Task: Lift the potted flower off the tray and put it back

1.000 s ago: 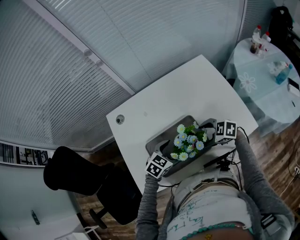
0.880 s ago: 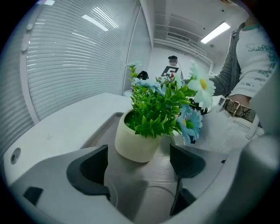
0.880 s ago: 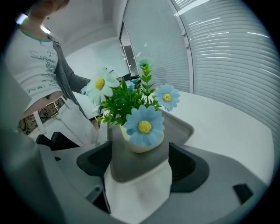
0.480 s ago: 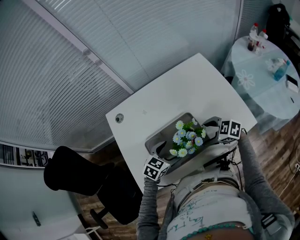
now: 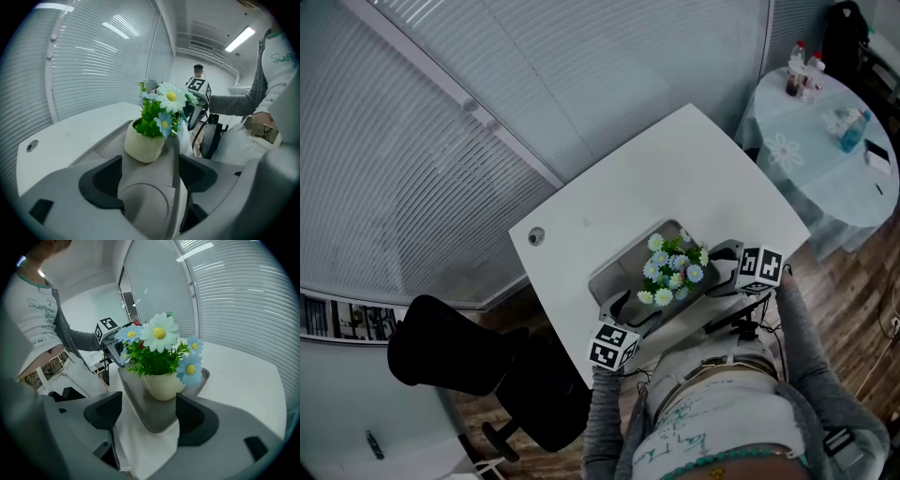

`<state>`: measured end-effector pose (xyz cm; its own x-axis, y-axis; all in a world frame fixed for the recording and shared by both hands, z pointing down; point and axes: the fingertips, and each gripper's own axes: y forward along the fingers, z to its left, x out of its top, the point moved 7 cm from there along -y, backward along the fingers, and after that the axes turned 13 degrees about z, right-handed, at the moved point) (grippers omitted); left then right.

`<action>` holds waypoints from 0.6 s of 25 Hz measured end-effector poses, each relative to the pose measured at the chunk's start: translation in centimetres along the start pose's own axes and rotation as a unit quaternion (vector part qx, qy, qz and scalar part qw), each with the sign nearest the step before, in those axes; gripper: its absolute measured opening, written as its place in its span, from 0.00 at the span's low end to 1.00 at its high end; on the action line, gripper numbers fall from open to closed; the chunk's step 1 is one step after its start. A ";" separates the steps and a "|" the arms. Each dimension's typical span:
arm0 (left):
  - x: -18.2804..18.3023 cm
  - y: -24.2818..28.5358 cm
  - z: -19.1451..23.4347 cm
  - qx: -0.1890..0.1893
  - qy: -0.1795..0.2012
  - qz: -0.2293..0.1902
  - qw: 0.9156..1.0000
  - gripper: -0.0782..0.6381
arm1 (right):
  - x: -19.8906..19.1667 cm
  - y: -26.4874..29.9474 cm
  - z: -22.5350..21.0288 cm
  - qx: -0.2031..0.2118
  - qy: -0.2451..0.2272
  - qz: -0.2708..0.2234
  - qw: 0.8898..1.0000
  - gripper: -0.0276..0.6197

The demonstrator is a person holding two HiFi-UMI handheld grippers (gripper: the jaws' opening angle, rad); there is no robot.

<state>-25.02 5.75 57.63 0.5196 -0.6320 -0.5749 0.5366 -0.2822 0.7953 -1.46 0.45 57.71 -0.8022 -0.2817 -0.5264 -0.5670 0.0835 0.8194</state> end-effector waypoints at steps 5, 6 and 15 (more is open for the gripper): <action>-0.6 0.2 -0.8 -0.003 -0.020 -0.017 1.000 0.58 | 0.0 -0.3 0.5 -0.030 -0.007 -0.013 0.999 0.25; -0.6 0.2 -1.0 0.000 -0.023 -0.020 1.000 0.56 | 0.1 -0.4 0.6 -0.038 -0.007 -0.016 0.999 0.17; -0.6 -0.1 -2.0 0.053 -0.064 -0.050 0.995 0.18 | 0.6 -0.2 2.1 -0.036 -0.033 -0.014 0.999 0.10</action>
<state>-24.05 7.62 57.47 0.3752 -0.6816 -0.6282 0.5049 -0.4181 0.7552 -2.20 2.25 56.73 -0.7982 -0.2187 -0.5613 -0.5766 0.0077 0.8170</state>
